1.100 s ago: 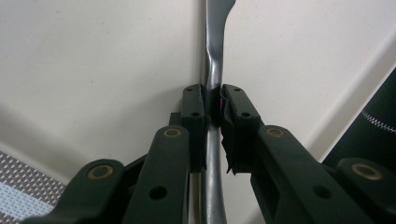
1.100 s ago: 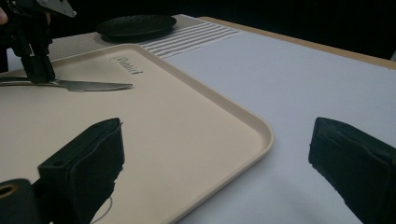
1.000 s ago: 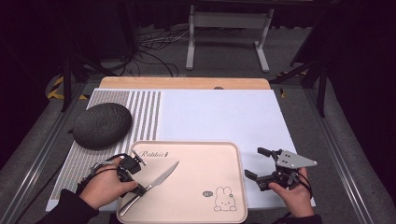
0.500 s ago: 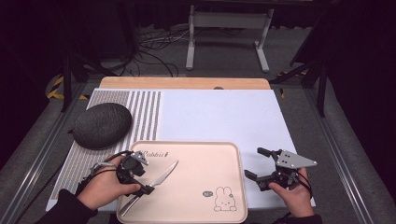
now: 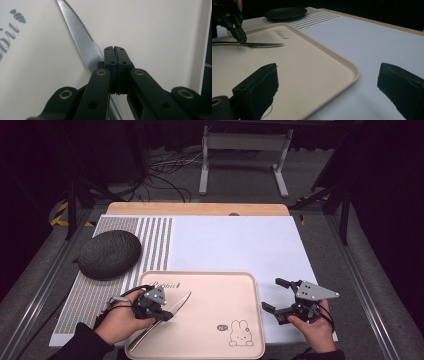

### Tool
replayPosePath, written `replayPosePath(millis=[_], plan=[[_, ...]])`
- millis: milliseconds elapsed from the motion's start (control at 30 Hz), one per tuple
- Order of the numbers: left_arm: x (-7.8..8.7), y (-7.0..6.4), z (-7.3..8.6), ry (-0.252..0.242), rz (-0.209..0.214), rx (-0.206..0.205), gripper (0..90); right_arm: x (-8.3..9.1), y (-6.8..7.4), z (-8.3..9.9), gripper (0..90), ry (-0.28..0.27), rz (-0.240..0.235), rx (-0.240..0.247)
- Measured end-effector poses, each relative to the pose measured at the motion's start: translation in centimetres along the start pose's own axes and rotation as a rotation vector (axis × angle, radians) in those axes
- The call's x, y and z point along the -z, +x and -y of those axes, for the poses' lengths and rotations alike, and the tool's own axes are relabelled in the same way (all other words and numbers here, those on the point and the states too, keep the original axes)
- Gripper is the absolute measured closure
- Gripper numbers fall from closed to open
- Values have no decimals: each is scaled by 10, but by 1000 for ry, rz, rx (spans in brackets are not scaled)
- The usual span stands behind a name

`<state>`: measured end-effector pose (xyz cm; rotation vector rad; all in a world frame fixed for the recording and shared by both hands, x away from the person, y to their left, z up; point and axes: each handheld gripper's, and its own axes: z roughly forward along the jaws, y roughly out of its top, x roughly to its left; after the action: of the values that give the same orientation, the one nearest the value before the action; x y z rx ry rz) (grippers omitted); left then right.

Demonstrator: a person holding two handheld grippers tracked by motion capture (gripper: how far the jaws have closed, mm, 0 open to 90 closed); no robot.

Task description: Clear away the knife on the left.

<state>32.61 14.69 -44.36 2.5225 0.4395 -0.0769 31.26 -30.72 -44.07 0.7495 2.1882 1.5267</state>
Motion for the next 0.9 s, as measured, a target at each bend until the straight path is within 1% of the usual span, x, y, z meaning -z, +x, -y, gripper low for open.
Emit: replayPosePath(millis=[100, 167, 233, 333, 567, 700, 733, 900], plan=[[-3, 1, 1, 18, 0, -16, 900, 0, 0, 0, 43, 0, -1, 0], [-5, 1, 2, 30, 7, -18, 900, 0, 0, 0, 43, -2, -1, -2], [-7, 1, 2, 41, 9, -15, 900, 0, 0, 0, 42, -2, -1, -2], [-6, 3, 4, 43, 11, -5, 900, 0, 0, 0, 42, 0, 0, 1], [-2, 6, 6, 65, -27, -7, 900, 0, 0, 0, 42, -1, 0, -1], [0, 8, 10, 63, -35, 7, 900, 1, 0, 0, 43, 0, 2, -1], [2, 9, 12, 62, -39, 16, 900, 0, 0, 0, 42, 0, 2, -2], [3, 12, 16, 46, -40, 35, 900, 0, 0, 1, 42, 6, 1, 1]])
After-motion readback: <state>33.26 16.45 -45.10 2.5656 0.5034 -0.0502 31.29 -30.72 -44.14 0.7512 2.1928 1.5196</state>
